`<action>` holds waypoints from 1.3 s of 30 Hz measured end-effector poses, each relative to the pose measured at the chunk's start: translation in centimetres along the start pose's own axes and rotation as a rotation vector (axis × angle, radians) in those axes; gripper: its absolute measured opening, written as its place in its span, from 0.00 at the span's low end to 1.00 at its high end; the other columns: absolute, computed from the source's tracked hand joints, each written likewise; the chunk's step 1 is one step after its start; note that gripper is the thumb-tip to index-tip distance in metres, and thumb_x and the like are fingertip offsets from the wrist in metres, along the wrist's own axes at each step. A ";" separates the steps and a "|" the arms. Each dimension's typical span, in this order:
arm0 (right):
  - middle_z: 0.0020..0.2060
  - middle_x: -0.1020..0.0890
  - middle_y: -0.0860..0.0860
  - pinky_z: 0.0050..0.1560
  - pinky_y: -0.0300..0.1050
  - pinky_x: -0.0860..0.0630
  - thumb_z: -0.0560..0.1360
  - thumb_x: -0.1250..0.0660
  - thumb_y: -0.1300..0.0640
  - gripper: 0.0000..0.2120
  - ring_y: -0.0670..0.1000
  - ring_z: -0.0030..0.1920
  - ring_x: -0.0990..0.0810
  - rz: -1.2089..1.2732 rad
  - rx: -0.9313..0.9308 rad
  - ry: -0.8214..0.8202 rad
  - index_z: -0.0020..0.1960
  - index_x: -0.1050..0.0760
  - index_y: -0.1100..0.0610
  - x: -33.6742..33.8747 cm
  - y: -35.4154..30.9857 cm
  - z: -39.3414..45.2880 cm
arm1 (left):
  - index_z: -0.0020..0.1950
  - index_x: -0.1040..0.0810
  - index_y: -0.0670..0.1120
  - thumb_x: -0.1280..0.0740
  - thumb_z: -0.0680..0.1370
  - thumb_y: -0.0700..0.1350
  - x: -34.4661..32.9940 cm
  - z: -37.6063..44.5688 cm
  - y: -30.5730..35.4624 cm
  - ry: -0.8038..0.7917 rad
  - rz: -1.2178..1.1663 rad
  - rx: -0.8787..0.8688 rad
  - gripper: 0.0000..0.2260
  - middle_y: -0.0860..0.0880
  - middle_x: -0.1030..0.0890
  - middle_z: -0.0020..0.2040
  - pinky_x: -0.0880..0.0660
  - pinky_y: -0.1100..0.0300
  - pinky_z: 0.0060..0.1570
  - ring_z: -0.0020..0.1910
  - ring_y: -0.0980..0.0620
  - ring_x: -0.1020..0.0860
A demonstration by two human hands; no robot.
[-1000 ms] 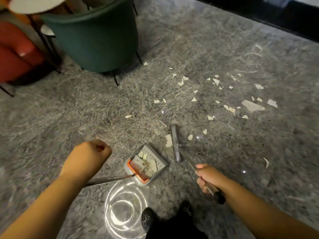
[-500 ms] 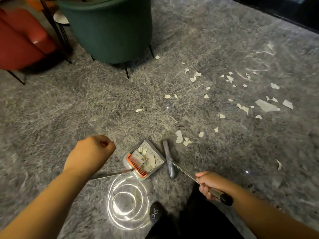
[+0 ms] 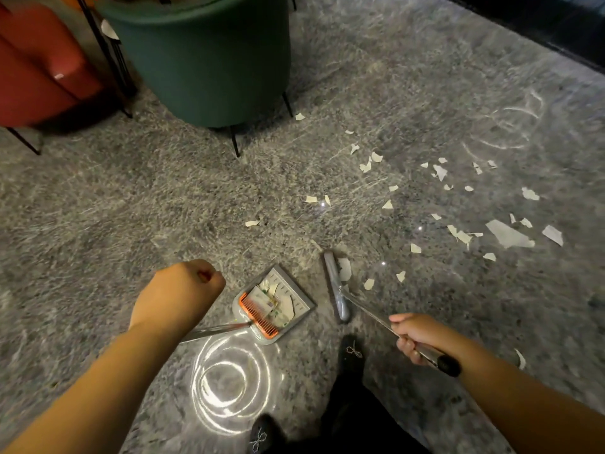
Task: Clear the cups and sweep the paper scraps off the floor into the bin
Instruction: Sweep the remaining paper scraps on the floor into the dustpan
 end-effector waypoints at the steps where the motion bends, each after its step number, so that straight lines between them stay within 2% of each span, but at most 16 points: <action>1: 0.26 0.32 0.53 0.21 0.32 0.38 0.82 0.46 0.61 0.15 0.45 0.18 0.36 -0.008 0.004 0.007 0.67 0.32 0.51 1.7 -1.3 0.3 | 0.39 0.21 0.56 0.34 0.76 0.52 -0.3 0.7 1.4 0.003 -0.010 0.006 0.07 0.51 0.20 0.35 0.28 0.57 0.40 0.39 0.46 0.23; 5: 0.26 0.33 0.54 0.20 0.32 0.38 0.82 0.47 0.60 0.18 0.45 0.18 0.36 -0.063 0.016 0.071 0.71 0.36 0.51 7.4 -5.0 1.4 | 0.37 0.22 0.54 0.35 0.76 0.51 -1.1 2.4 5.5 0.006 -0.050 0.030 0.09 0.51 0.20 0.33 0.29 0.57 0.34 0.36 0.48 0.22; 8: 0.26 0.31 0.56 0.19 0.33 0.37 0.82 0.46 0.60 0.19 0.46 0.17 0.34 -0.105 0.048 0.119 0.72 0.37 0.53 10.8 -7.7 2.3 | 0.36 0.22 0.54 0.35 0.76 0.51 -1.1 3.6 7.4 0.035 -0.068 0.062 0.09 0.51 0.21 0.33 0.30 0.58 0.36 0.36 0.48 0.23; 13: 0.22 0.32 0.54 0.19 0.34 0.37 0.82 0.46 0.61 0.17 0.46 0.17 0.35 -0.108 0.103 0.101 0.71 0.37 0.55 11.6 -10.7 2.3 | 0.35 0.21 0.52 0.36 0.76 0.49 0.2 4.8 8.4 0.097 -0.128 0.103 0.10 0.49 0.21 0.29 0.26 0.55 0.34 0.33 0.49 0.23; 16: 0.23 0.31 0.53 0.19 0.36 0.35 0.82 0.44 0.60 0.19 0.46 0.19 0.34 -0.107 0.142 0.053 0.72 0.38 0.54 10.4 -12.5 1.8 | 0.37 0.21 0.53 0.35 0.76 0.48 1.1 5.4 8.7 0.123 -0.160 0.111 0.09 0.50 0.20 0.30 0.27 0.56 0.36 0.34 0.50 0.23; 20: 0.26 0.31 0.53 0.20 0.35 0.36 0.82 0.44 0.60 0.17 0.45 0.19 0.34 -0.134 0.184 -0.020 0.70 0.35 0.52 7.0 -15.3 0.8 | 0.36 0.21 0.52 0.35 0.77 0.49 2.6 6.8 7.9 0.145 -0.150 0.127 0.10 0.49 0.20 0.32 0.29 0.57 0.36 0.35 0.49 0.24; 27: 0.28 0.30 0.55 0.20 0.35 0.36 0.82 0.44 0.61 0.17 0.45 0.19 0.34 -0.243 0.217 -0.073 0.70 0.34 0.53 -1.8 -20.6 0.9 | 0.39 0.19 0.53 0.35 0.75 0.51 6.4 10.6 3.5 0.171 -0.131 0.157 0.07 0.48 0.18 0.36 0.24 0.54 0.42 0.40 0.42 0.21; 36: 0.29 0.28 0.54 0.22 0.36 0.35 0.81 0.43 0.59 0.14 0.45 0.21 0.33 -0.326 0.223 -0.098 0.66 0.31 0.51 -16.0 -26.5 3.0 | 0.35 0.23 0.58 0.36 0.75 0.52 11.6 18.3 -5.5 0.104 -0.130 0.181 0.08 0.50 0.19 0.35 0.26 0.56 0.38 0.38 0.46 0.21; 39: 0.29 0.29 0.54 0.22 0.35 0.35 0.82 0.44 0.60 0.14 0.45 0.20 0.34 -0.344 0.200 -0.123 0.66 0.32 0.51 -20.2 -28.2 4.0 | 0.35 0.23 0.58 0.35 0.74 0.53 13.2 20.1 -8.1 0.112 -0.126 0.185 0.07 0.51 0.19 0.37 0.25 0.56 0.40 0.40 0.46 0.21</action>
Point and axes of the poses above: each hand's wrist, its own z-axis towards the middle knuckle, its own x-axis out of the back of the hand, y = z × x, the point moved 6 cm from there along z, towards the middle knuckle
